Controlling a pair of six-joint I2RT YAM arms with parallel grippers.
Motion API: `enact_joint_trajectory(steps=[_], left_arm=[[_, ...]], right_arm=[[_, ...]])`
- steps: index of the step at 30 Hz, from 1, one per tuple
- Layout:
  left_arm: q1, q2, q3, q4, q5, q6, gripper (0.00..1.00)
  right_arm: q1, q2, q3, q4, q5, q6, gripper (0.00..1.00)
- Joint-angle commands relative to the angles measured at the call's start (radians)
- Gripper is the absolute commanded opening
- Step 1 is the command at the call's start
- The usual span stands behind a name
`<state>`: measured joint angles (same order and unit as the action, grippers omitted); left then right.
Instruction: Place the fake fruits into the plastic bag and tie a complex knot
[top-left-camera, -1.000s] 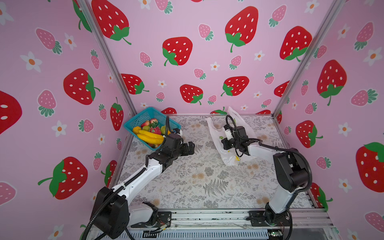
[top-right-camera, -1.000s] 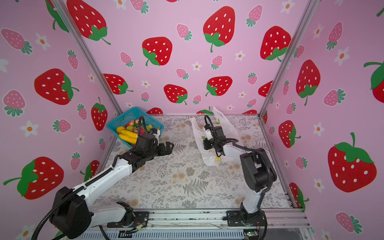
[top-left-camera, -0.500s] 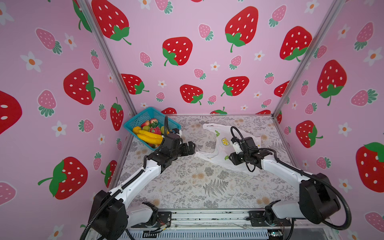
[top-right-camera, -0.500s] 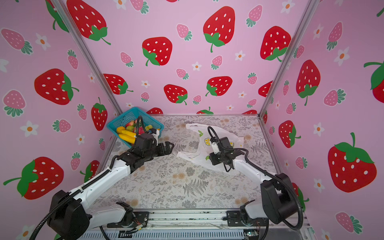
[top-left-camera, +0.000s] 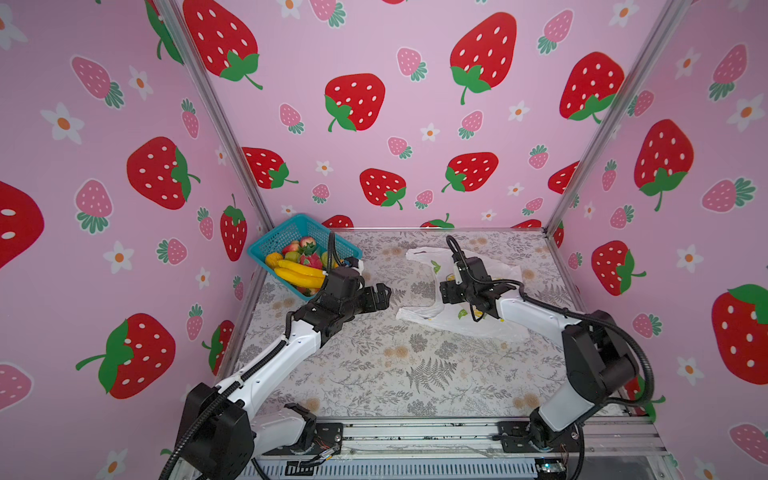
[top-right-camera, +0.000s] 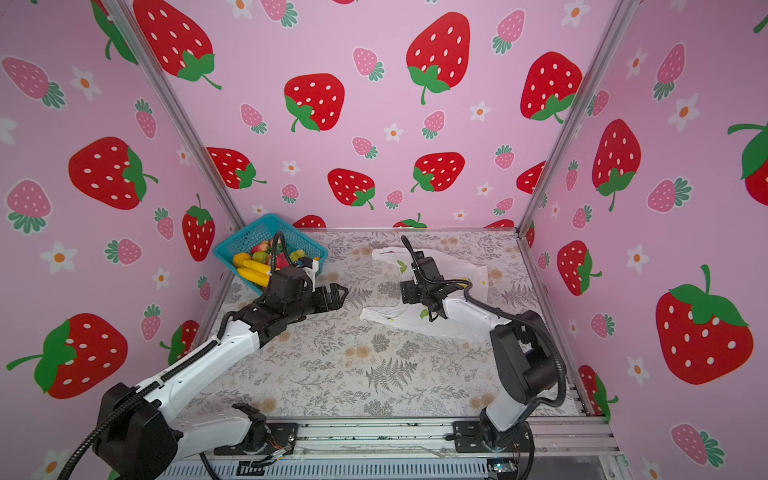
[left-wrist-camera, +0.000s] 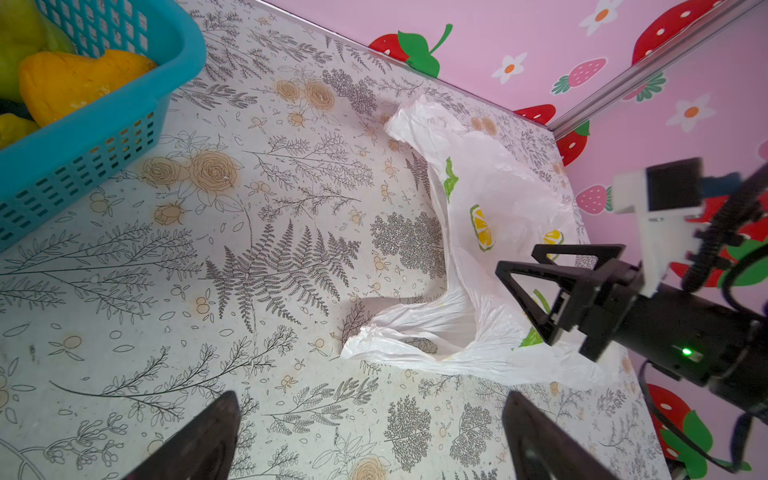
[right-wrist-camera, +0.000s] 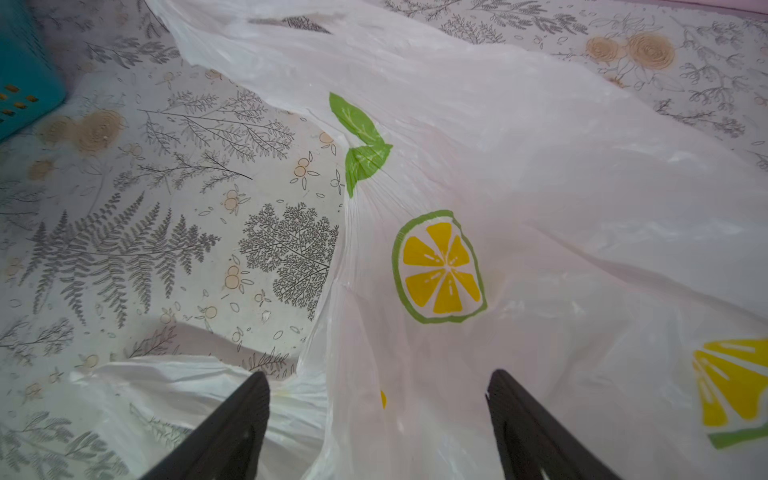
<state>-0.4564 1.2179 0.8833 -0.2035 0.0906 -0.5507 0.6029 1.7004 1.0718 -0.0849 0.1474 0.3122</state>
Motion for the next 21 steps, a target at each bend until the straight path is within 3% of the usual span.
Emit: enact_joint_trajectory(steps=[1, 6, 12, 16, 21], left_arm=[[-0.004, -0.018, 0.024, -0.021, 0.006, -0.006, 0.99], [-0.004, -0.004, 0.029, -0.021, 0.021, -0.011, 0.99], [-0.005, -0.004, 0.038, -0.028, 0.025, -0.017, 0.99], [-0.006, -0.014, 0.053, -0.042, 0.026, -0.015, 0.99], [-0.025, -0.038, 0.065, 0.001, 0.034, 0.106, 0.98]], right_arm=[[0.012, 0.07, 0.053, -0.017, 0.054, -0.023, 0.83], [0.012, 0.12, 0.055, -0.041, 0.066, -0.049, 0.68], [-0.01, 0.065, 0.005, -0.034, 0.002, -0.077, 0.24], [-0.061, -0.083, -0.07, -0.025, -0.134, -0.104, 0.03], [-0.131, -0.341, -0.175, 0.02, -0.442, -0.114, 0.0]])
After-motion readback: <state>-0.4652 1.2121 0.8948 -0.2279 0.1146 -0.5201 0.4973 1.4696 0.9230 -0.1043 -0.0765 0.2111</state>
